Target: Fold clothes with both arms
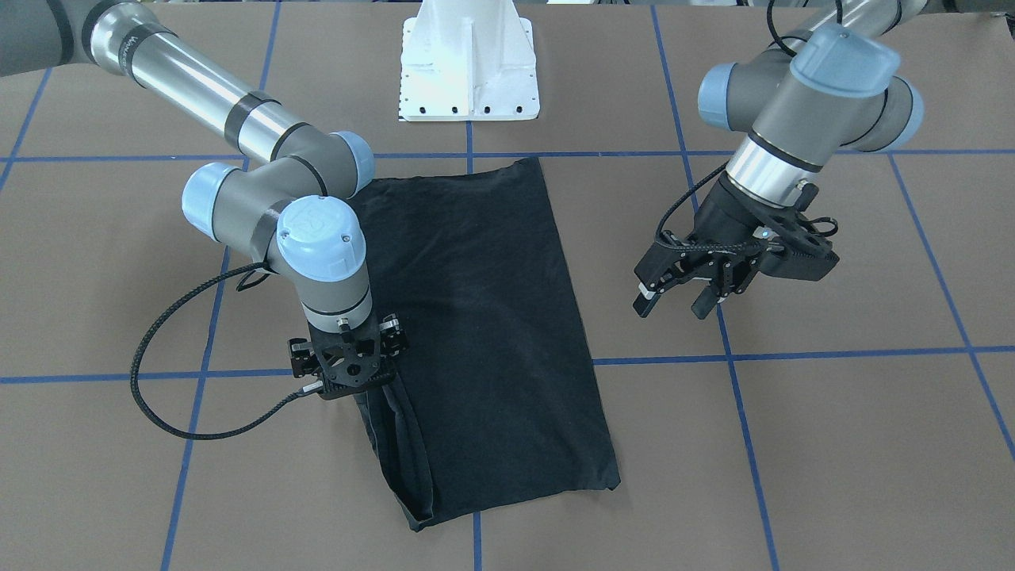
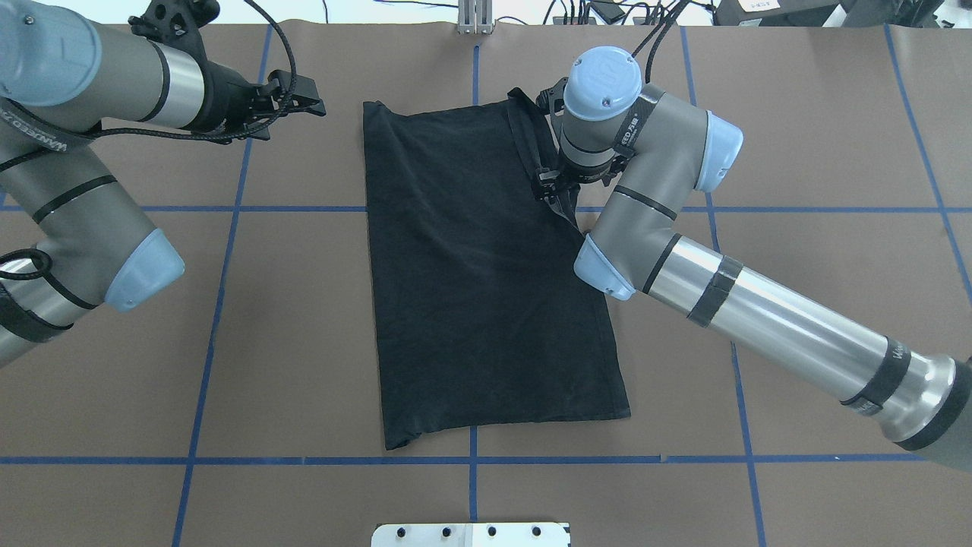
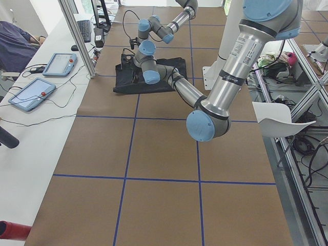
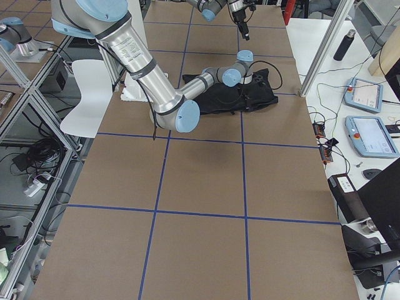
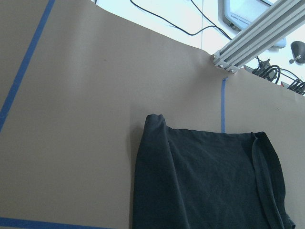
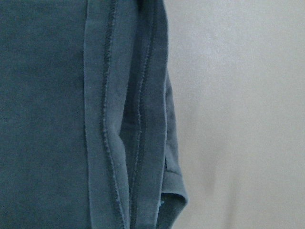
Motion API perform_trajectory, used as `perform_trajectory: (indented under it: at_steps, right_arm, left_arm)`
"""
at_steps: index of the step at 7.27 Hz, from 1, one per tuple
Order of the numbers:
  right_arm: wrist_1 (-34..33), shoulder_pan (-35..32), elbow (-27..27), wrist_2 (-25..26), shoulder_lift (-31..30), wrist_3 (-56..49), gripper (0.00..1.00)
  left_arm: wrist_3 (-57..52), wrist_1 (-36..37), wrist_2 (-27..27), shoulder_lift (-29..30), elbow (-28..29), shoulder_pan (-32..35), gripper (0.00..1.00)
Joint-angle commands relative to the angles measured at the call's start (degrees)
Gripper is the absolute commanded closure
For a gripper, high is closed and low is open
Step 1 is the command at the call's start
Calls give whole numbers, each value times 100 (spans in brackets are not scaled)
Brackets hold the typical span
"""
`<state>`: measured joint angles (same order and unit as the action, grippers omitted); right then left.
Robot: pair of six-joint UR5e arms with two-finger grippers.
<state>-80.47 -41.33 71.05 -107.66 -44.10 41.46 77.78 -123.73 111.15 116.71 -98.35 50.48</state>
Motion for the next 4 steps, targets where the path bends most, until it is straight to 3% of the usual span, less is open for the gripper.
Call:
perform_trajectory:
  at_steps: [1, 4]
  right_arm:
    - [93, -7, -249, 17, 260, -6, 0]
    - [102, 107, -512, 8, 288, -6, 0]
  left_arm:
    - [-17, 7, -15, 0, -87, 14, 0]
    - [-43, 24, 3, 79, -87, 23, 0]
